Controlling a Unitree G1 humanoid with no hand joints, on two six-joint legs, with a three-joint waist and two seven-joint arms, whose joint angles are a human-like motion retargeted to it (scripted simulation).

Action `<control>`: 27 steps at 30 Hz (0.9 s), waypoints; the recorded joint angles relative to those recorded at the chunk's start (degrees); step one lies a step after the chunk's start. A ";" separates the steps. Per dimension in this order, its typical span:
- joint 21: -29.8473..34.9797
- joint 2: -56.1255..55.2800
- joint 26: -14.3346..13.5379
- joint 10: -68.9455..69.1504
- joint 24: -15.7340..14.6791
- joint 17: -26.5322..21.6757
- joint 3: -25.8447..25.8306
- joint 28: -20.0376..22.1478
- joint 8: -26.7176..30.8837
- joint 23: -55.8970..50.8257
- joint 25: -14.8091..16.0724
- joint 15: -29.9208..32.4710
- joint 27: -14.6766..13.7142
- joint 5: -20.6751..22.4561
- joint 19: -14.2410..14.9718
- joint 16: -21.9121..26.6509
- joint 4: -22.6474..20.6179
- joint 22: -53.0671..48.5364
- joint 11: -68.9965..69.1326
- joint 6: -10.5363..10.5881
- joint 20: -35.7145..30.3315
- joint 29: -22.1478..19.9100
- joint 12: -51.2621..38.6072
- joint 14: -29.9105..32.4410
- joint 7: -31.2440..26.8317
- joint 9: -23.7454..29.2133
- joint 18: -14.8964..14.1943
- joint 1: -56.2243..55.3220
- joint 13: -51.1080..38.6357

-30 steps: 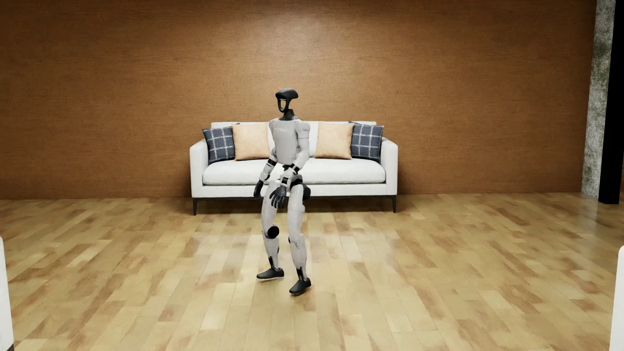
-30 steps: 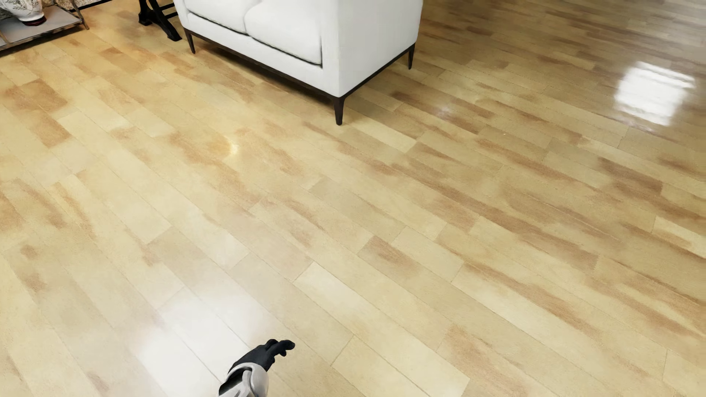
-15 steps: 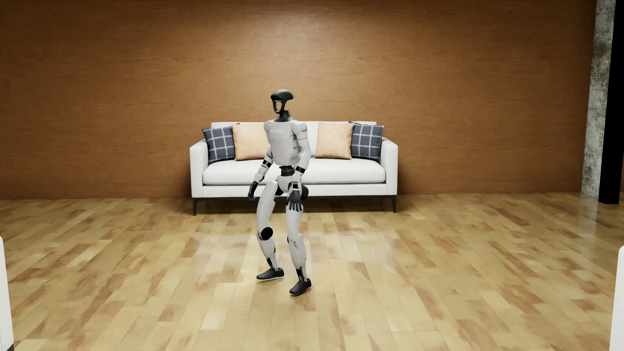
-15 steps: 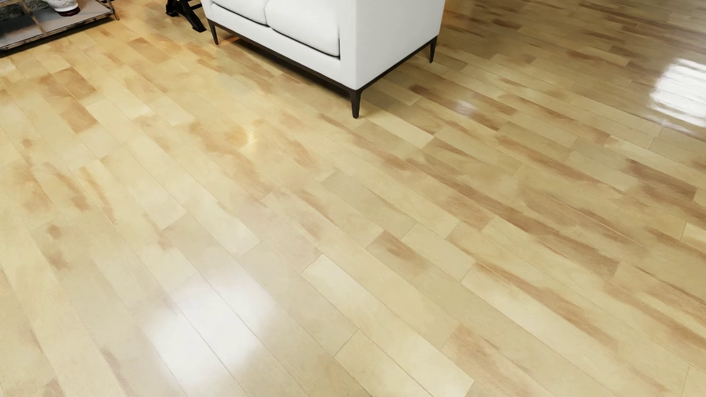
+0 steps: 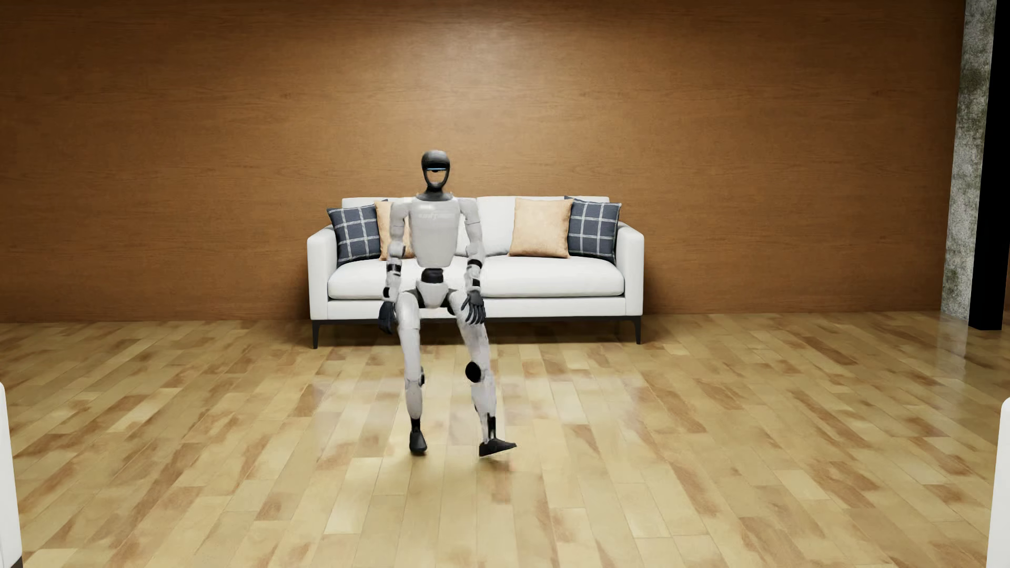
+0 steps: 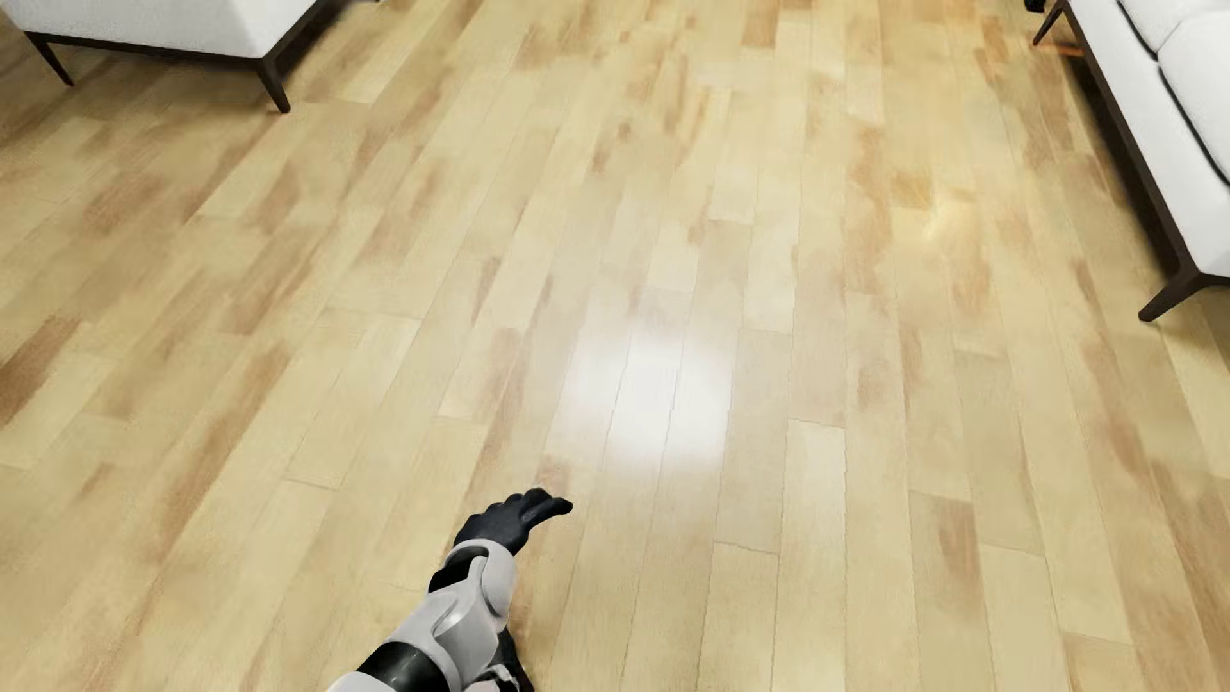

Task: Walk towards the sofa

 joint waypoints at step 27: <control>-9.82 -11.00 -0.16 9.71 7.22 2.08 0.40 -9.26 1.92 -5.87 -0.66 7.74 -1.93 -13.98 4.00 4.79 -26.63 -3.07 5.77 -3.94 6.34 -2.41 2.48 -11.06 -13.51 -2.11 10.42 22.96 9.03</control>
